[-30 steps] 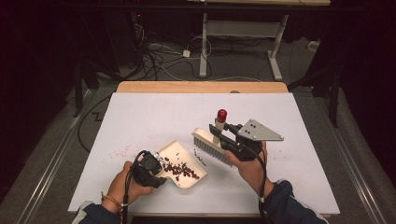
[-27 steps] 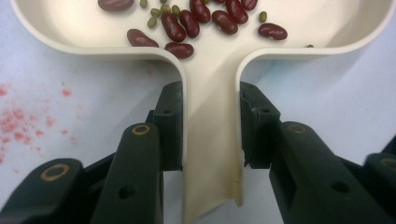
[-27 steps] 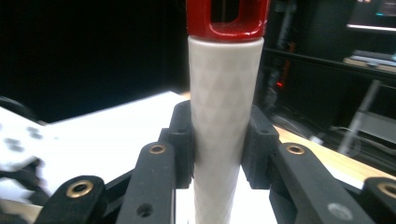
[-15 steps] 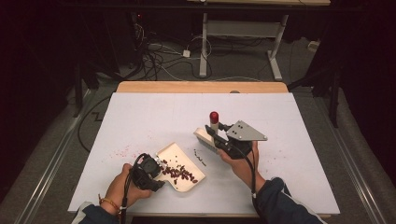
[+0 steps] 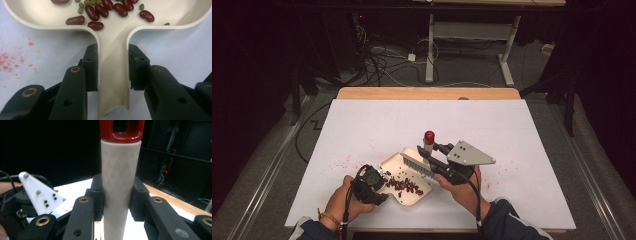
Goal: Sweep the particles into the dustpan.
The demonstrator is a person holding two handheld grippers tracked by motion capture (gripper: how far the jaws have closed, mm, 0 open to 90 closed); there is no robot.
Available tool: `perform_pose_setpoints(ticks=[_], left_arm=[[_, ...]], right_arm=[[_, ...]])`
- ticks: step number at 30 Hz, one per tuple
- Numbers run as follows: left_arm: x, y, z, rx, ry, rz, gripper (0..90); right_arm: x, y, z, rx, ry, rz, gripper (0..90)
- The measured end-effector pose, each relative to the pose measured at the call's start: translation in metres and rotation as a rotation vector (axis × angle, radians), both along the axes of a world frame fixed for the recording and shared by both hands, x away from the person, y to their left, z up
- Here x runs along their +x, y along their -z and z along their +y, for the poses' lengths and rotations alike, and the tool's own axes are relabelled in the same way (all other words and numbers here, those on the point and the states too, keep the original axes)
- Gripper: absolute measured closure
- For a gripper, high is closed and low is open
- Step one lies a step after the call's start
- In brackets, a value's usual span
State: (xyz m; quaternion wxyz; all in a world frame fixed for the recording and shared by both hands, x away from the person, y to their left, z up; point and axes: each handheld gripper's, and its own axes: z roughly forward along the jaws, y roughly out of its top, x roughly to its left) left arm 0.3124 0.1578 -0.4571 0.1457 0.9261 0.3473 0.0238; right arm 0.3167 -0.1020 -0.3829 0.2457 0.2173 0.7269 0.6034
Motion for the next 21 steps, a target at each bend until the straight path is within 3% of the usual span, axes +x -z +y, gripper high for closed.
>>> perform_pose_setpoints(ticks=[6,9,10,13,21], left_arm=[[0.000,0.000,0.000,0.003,0.002,-0.003,63.9],[-0.002,-0.002,-0.001,0.020,0.011,-0.001,63.9],[-0.002,-0.002,-0.001,0.024,0.014,-0.001,63.9],[-0.006,-0.003,0.000,0.040,0.019,-0.003,63.9],[-0.010,-0.002,-0.003,0.068,0.011,-0.001,63.9]], right_arm=[[0.005,-0.007,-0.019,-0.028,0.035,0.000,70.0],[0.008,-0.003,-0.028,-0.063,0.068,-0.001,70.0],[0.009,0.004,-0.032,-0.094,0.084,0.002,70.0],[0.008,0.011,-0.036,-0.110,0.093,0.005,69.9],[-0.008,0.010,-0.036,-0.127,0.078,0.015,69.9]])
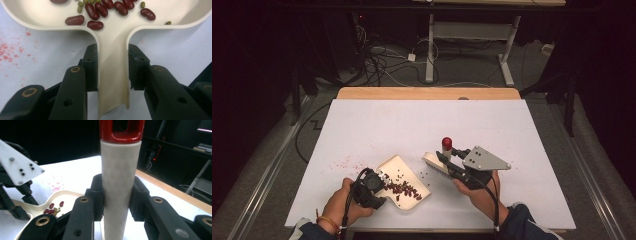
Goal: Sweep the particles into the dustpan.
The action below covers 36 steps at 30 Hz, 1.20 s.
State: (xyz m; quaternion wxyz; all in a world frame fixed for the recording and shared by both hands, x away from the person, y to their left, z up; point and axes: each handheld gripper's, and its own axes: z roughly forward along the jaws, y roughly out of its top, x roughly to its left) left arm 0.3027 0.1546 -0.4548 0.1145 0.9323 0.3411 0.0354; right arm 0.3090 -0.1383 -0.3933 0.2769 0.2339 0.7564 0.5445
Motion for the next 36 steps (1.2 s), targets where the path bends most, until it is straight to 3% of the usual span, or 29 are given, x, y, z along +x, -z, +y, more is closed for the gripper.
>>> perform_pose_setpoints(ticks=[6,9,10,11,13,17,27,36], left_arm=[[0.001,0.000,0.000,-0.003,-0.006,0.005,63.9],[0.001,0.001,0.000,-0.005,-0.006,0.005,63.9],[0.001,0.001,0.000,-0.005,-0.005,0.005,63.9],[0.000,0.001,0.000,-0.004,-0.003,0.003,63.9],[0.000,0.001,0.001,-0.005,-0.002,0.001,63.9],[0.000,0.001,0.002,-0.014,-0.001,0.002,63.8],[0.001,0.001,0.008,-0.040,0.003,0.007,63.8],[-0.001,-0.001,0.021,-0.037,-0.012,0.021,63.8]], right_arm=[[-0.013,0.003,0.017,0.006,-0.043,0.014,69.9],[-0.018,0.001,0.025,0.078,-0.090,0.046,70.1],[-0.024,-0.002,0.029,0.086,-0.107,0.001,70.0],[-0.024,-0.002,0.029,0.086,-0.107,0.001,70.0],[-0.025,-0.005,0.029,0.059,-0.096,-0.046,70.0],[-0.017,-0.009,0.016,0.067,-0.091,-0.018,70.0],[-0.003,-0.017,-0.007,0.060,-0.042,0.003,69.9],[0.006,-0.015,-0.015,0.063,-0.012,0.002,70.0]])
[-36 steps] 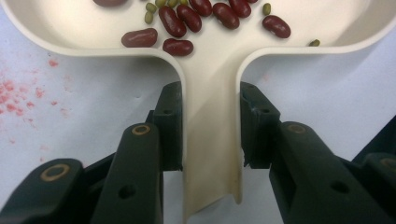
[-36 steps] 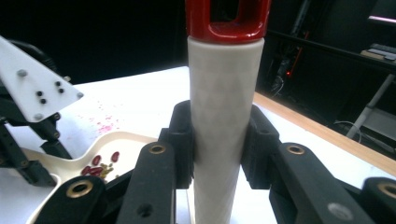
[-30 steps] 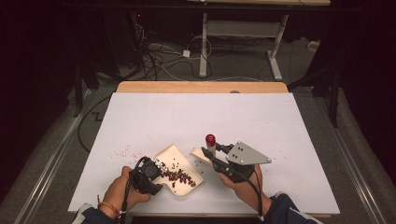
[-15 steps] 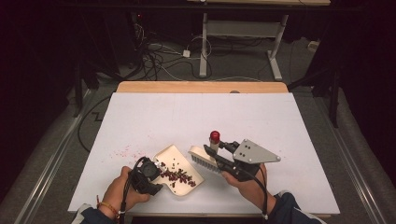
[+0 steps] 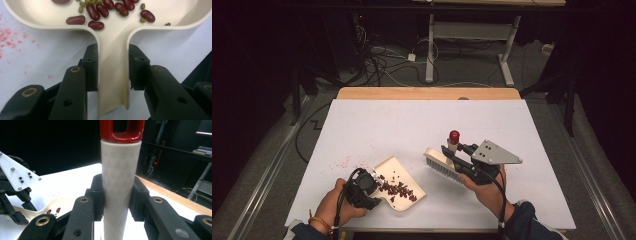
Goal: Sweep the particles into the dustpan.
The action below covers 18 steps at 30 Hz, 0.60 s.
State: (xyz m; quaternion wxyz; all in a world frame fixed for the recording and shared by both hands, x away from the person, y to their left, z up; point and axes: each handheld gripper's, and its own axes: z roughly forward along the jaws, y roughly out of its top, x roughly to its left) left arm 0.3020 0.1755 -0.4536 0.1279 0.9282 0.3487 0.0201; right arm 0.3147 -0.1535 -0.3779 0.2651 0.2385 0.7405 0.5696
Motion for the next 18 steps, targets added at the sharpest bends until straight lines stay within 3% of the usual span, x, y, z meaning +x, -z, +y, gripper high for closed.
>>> perform_pose_setpoints(ticks=[11,18], left_arm=[[0.009,0.004,0.017,-0.029,-0.052,-0.022,63.8],[0.014,0.006,0.025,-0.060,-0.106,-0.046,63.8]], right_arm=[[0.010,-0.008,-0.016,0.029,0.028,0.005,69.9],[0.012,-0.015,-0.029,0.018,0.041,0.007,69.9]])
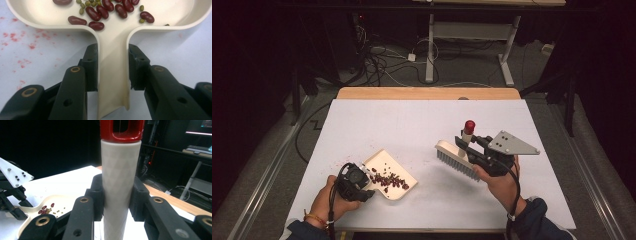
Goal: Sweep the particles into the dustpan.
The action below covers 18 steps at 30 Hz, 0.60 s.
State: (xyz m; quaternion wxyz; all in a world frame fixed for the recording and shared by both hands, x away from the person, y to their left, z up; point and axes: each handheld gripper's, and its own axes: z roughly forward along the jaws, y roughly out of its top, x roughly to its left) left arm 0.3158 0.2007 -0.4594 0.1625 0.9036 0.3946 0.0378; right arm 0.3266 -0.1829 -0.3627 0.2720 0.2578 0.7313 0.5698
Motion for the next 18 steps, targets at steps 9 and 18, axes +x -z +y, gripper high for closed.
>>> perform_pose_setpoints(ticks=[9,18], left_arm=[[0.006,0.001,0.006,-0.019,-0.059,-0.019,63.7],[0.011,0.003,0.015,-0.035,-0.130,-0.042,63.7]], right_arm=[[0.001,-0.006,-0.020,-0.022,-0.006,0.031,69.9],[-0.001,-0.011,-0.049,-0.029,-0.007,0.066,69.9]])
